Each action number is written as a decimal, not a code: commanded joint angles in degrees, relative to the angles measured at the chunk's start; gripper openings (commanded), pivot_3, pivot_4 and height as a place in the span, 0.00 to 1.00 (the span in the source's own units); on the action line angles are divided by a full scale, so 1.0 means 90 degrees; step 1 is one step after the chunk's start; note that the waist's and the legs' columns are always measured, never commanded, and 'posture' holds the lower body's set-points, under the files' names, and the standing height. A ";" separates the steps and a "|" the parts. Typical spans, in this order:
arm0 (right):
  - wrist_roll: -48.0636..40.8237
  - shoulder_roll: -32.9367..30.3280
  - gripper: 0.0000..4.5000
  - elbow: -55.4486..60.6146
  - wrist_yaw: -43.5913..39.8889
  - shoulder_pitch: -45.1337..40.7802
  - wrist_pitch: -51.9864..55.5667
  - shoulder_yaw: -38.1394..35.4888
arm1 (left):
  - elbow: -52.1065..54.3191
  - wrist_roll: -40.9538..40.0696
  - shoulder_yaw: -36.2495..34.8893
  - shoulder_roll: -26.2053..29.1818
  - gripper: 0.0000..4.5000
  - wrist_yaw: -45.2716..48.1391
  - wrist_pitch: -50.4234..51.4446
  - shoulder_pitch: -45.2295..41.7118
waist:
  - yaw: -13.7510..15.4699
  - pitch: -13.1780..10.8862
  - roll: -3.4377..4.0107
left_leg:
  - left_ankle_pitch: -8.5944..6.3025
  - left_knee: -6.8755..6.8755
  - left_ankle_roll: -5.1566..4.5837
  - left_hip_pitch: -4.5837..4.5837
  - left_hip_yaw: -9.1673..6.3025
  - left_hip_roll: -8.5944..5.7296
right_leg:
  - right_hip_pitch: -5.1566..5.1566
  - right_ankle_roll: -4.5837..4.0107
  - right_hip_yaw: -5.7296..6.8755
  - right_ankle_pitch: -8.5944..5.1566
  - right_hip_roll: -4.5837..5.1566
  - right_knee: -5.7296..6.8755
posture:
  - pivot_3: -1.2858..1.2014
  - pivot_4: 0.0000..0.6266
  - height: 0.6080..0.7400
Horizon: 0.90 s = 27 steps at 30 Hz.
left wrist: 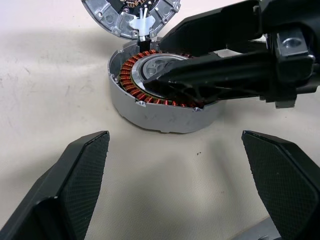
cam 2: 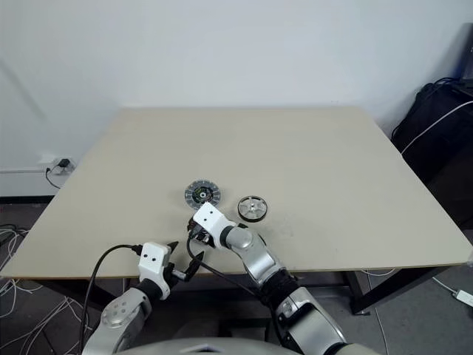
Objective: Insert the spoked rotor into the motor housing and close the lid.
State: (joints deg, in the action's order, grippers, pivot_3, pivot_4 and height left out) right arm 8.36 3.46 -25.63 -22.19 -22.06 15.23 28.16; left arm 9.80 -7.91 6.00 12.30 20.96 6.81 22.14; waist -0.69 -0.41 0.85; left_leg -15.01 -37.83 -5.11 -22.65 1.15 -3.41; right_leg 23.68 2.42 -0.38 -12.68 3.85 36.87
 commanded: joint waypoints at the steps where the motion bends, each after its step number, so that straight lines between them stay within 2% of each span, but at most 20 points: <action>1: -0.0150 0.0035 0.51 0.0477 -0.0099 -0.0057 -0.0080 -0.0222 | 0.0187 -0.0030 -0.0020 -0.0071 1.00 -0.0038 -0.0144 -0.0045 | 0.0000 0.0000 0.0000 | 0.0000 0.0000 0.0000 0.0000 0.0000 0.0000 | 0.0000 0.0000 0.0000 0.0000 0.0000 0.0000 | 0.52 0.00 1.00; 4: -0.0299 0.0042 0.37 0.0782 -0.0202 0.0031 0.0064 -0.0339 | 0.0237 -0.0003 0.0017 -0.0102 1.00 -0.0051 -0.0101 -0.0059 | 0.0001 -0.0001 0.0001 | 0.0000 0.0000 0.0000 0.0000 0.0000 0.0000 | 0.0000 0.0000 0.0000 0.0000 0.0001 0.0000 | 0.52 0.00 1.00; 9: -0.0272 0.0034 0.01 0.0971 -0.0242 0.0109 0.0279 -0.0295 | 0.0345 0.0010 0.0085 -0.0131 1.00 -0.0064 0.0002 -0.0093 | 0.0002 -0.0001 0.0001 | 0.0000 0.0002 0.0000 0.0000 -0.0002 0.0001 | 0.0001 -0.0001 0.0000 -0.0001 0.0000 0.0000 | 0.52 0.00 1.00; 27: 0.0074 0.0043 0.00 0.0636 -0.0149 -0.0016 0.0427 -0.0089 | 0.0452 -0.0021 0.0098 -0.0130 1.00 -0.0109 0.0111 -0.0099 | 0.0001 -0.0003 0.0000 | 0.0000 0.0003 0.0000 -0.0001 -0.0002 0.0001 | 0.0002 -0.0003 0.0000 -0.0002 0.0002 -0.0001 | 0.52 0.00 1.00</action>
State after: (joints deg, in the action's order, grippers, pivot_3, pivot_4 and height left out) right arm 8.75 3.39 -20.43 -23.78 -20.81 19.37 27.68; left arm 11.61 -7.85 6.80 11.38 20.02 8.53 21.73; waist -0.68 -0.43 0.85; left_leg -15.01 -37.80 -5.12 -22.66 1.14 -3.40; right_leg 23.70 2.39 -0.38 -12.70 3.87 36.85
